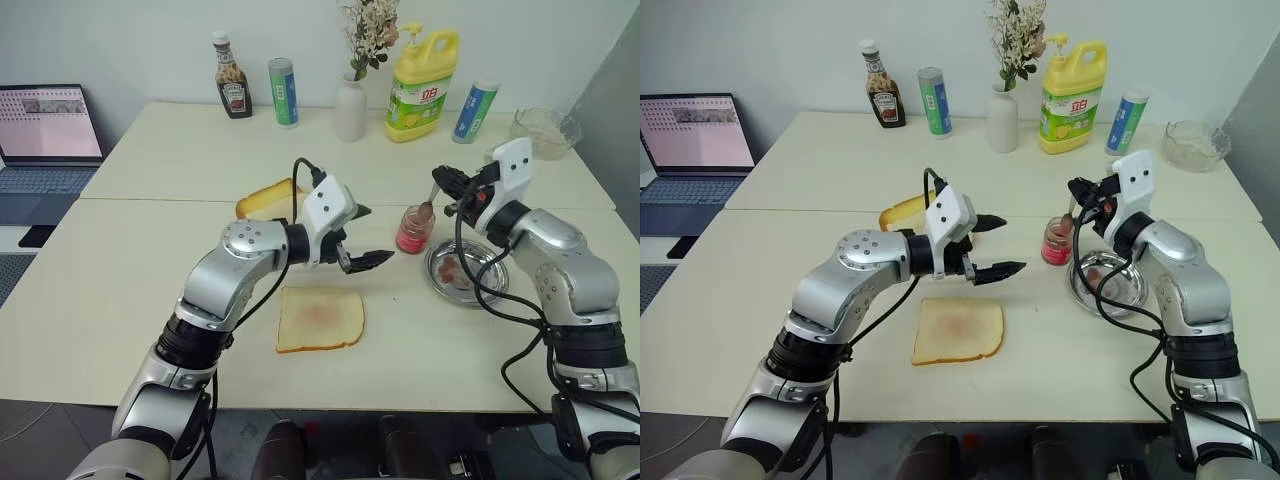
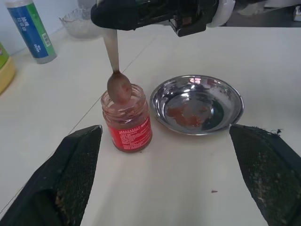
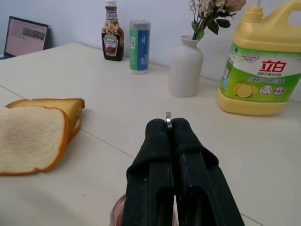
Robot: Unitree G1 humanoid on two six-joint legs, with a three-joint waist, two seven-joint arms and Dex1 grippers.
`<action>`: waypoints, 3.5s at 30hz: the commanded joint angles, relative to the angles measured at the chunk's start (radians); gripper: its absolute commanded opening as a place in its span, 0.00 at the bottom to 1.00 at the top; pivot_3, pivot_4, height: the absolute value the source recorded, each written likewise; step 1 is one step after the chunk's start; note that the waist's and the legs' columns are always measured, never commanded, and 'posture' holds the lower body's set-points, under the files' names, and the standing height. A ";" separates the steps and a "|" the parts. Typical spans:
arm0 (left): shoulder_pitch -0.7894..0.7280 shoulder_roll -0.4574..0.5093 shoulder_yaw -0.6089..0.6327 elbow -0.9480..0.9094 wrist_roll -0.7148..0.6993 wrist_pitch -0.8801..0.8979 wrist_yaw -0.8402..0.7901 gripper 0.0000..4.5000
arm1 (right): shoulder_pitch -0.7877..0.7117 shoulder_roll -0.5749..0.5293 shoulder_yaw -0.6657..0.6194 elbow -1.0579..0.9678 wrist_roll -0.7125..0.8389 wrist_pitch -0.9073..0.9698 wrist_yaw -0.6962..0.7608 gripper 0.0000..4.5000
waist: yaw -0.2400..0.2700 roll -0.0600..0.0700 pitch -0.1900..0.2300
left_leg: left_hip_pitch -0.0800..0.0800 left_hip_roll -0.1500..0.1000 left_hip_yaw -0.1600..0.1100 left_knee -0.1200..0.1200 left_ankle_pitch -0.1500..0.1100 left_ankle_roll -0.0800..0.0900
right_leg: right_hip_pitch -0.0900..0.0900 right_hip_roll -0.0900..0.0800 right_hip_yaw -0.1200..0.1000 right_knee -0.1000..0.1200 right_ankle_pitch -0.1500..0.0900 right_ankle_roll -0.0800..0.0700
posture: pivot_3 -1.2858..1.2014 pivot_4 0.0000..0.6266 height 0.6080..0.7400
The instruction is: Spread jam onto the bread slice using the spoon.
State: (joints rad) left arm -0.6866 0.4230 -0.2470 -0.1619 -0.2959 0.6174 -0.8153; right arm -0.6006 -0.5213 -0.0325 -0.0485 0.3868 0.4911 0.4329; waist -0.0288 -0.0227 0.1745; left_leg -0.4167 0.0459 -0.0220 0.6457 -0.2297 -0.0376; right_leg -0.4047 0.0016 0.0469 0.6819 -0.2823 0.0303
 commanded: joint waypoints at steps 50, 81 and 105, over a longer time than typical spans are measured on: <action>0.048 0.047 0.001 0.009 0.085 -0.076 -0.013 1.00 | 0.005 0.257 -0.098 -0.017 -0.116 0.274 -0.130 0.01 | -0.002 0.000 0.000 | 0.001 0.000 0.000 0.000 0.000 0.000 | 0.000 0.000 -0.001 0.001 0.000 0.000 | 0.52 0.24 1.00; 0.061 0.051 -0.006 0.028 0.093 -0.100 -0.050 1.00 | -0.062 0.325 -0.337 -0.062 0.150 0.371 -0.283 0.01 | -0.002 0.001 0.000 | 0.000 0.000 0.000 -0.001 0.000 0.000 | 0.000 0.000 0.000 0.001 0.000 0.000 | 0.52 0.24 1.00; 0.068 0.049 -0.007 0.032 0.105 -0.110 -0.053 1.00 | -0.102 0.383 -0.512 -0.026 0.427 0.420 -0.495 0.01 | -0.002 0.001 0.000 | 0.000 0.000 0.000 -0.001 0.000 0.000 | 0.000 0.000 0.000 0.001 0.000 0.000 | 0.52 0.24 1.00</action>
State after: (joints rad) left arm -0.6181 0.4746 -0.2516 -0.1131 -0.1953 0.5308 -0.8647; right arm -0.6752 -0.1394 -0.5295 -0.0467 0.7720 0.9121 -0.0509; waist -0.0309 -0.0219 0.1745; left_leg -0.4166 0.0462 -0.0221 0.6446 -0.2297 -0.0376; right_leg -0.4051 0.0015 0.0467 0.6826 -0.2822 0.0302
